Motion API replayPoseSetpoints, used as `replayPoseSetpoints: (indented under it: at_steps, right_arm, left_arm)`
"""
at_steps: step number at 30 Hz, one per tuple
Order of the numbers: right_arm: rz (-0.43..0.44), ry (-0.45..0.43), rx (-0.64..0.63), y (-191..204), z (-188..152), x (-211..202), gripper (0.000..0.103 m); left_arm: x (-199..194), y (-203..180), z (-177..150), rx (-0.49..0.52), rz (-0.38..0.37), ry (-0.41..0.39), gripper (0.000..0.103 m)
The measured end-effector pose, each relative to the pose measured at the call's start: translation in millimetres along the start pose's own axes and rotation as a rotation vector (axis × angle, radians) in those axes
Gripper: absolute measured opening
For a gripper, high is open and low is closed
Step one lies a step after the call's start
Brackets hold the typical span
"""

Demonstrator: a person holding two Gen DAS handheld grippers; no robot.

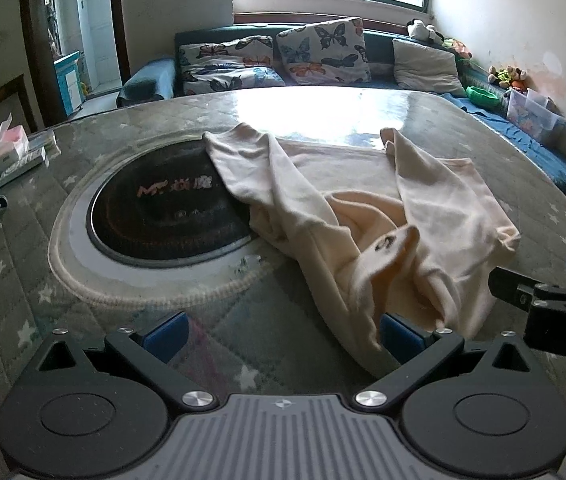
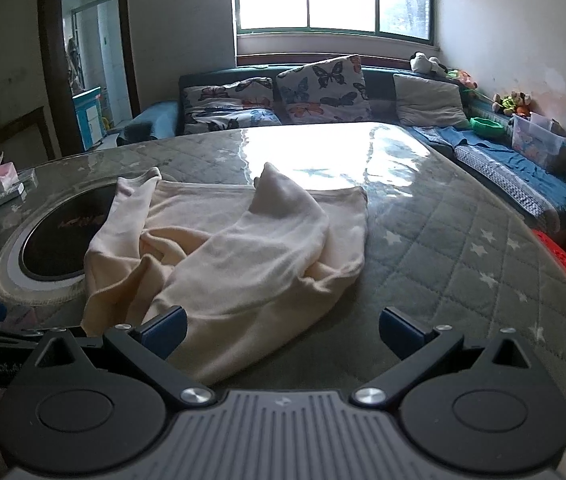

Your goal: Fold clothes

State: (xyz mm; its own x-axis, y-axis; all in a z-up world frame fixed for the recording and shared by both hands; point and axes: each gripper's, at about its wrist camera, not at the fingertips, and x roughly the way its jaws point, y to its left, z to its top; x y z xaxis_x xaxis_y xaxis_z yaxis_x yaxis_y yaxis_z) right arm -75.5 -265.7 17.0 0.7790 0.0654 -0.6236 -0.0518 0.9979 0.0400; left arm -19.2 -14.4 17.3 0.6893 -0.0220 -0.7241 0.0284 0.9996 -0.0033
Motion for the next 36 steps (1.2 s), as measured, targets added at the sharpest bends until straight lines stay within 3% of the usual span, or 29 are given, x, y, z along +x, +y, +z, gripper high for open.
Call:
replayPoseSetpoints:
  at_steps: [19,36]
  right_arm:
    - [0.049,0.029,-0.045,-14,63,63,0.103]
    - [0.1,0.065,-0.035,-31,109,134,0.084]
  left_arm:
    - [34,5,63,-0.005,0.027,0.009,0.103]
    - [80,8,113,0.007,0.06,0.001,0.103]
